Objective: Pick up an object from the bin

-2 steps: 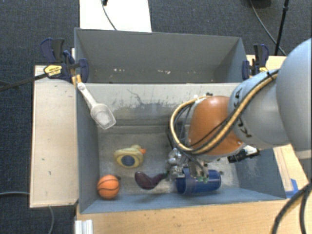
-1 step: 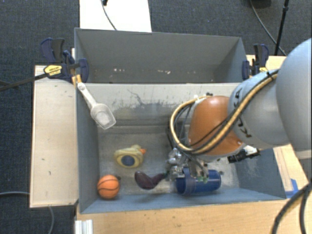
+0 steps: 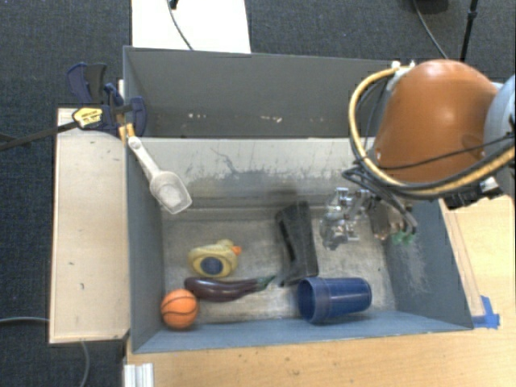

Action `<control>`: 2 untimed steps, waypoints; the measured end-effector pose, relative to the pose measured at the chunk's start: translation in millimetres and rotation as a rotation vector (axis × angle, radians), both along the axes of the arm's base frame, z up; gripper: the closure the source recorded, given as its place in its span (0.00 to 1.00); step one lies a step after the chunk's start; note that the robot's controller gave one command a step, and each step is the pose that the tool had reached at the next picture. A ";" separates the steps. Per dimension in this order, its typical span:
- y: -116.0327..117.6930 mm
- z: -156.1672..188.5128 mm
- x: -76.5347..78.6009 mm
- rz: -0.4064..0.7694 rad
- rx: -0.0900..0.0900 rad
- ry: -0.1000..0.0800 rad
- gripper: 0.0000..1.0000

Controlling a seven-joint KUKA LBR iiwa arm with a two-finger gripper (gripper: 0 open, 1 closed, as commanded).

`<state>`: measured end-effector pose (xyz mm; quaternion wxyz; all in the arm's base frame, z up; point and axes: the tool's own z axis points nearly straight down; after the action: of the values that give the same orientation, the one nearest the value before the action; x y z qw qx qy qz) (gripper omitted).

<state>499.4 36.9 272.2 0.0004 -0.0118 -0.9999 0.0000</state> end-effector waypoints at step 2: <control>0.9 -29.1 0.5 0.003 0.001 -0.012 1.00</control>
Offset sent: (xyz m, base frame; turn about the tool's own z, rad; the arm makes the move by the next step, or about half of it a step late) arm -0.0027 0.0021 -0.0603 0.0019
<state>500.0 37.8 243.1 -0.0055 -0.0104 -0.9999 -0.0006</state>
